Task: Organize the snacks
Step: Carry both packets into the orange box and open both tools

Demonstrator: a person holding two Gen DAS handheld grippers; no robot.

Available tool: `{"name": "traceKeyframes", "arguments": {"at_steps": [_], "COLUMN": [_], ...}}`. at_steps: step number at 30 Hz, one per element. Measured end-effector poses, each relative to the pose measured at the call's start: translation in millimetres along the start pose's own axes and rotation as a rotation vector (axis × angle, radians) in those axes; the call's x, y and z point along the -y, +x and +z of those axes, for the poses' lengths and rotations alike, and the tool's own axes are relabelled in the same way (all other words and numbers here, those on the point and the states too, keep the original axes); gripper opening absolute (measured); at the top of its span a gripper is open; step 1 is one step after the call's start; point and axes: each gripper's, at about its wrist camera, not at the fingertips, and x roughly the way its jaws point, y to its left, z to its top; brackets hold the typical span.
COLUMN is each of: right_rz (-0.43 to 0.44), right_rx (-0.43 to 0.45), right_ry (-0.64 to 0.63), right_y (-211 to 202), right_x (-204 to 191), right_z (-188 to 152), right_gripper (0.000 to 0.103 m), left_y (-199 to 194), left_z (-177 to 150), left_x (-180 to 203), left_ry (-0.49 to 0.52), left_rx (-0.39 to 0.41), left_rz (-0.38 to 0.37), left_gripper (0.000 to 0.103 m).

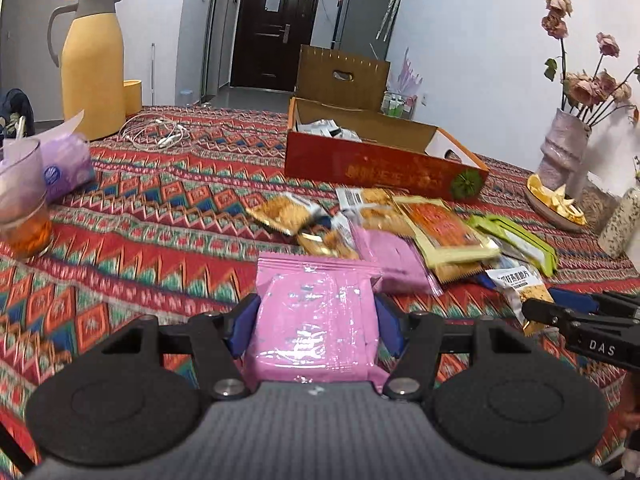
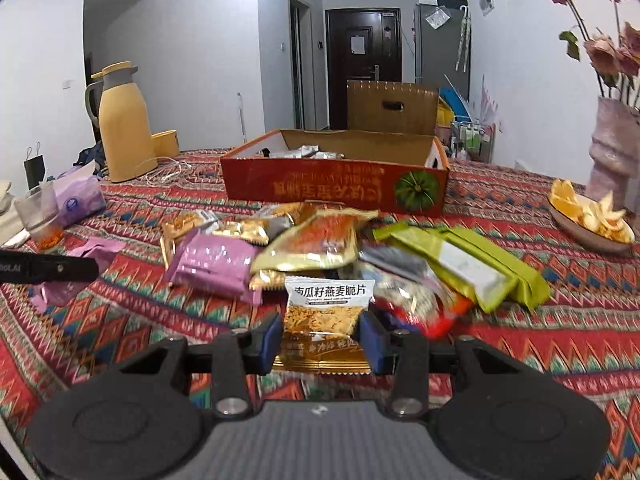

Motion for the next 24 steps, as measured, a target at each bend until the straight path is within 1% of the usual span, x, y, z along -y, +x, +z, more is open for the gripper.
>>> {"name": "traceKeyframes", "arguments": {"at_steps": [3,8,16,19,22,24], "right_rz": [-0.008,0.009,0.016,0.032,0.044,0.060], "right_rx": [0.005,0.031,0.020,0.039,0.093,0.135], "right_ry": [0.000,-0.003,0.003,-0.009,-0.038,-0.058], "right_y": [-9.5,-21.8,-16.2,-12.9,-9.5,-3.6], "right_x": [0.6,-2.4,-1.4,3.0,10.9,17.4], "right_z": [-5.2,-7.8,-5.5,6.9,35.2,61.6], "right_gripper": [0.042,0.042,0.042,0.042,0.042,0.042], "left_y": [-10.5,-20.8,-11.7,-5.4,9.0,22.5], "left_z": [-6.6,-5.1,6.7,24.6,53.4,80.3], "left_x": [4.5,11.0,11.1,11.4,12.7,14.3], "left_ry": [-0.006,0.005,0.001,0.033,0.075,0.104], "left_rx": [0.002,0.022,0.017,0.048,0.081,0.099], "left_rz": [-0.002,-0.005,-0.008,-0.025,-0.031,-0.036], "left_gripper": [0.062,0.063,0.063,0.063,0.063,0.063]}}
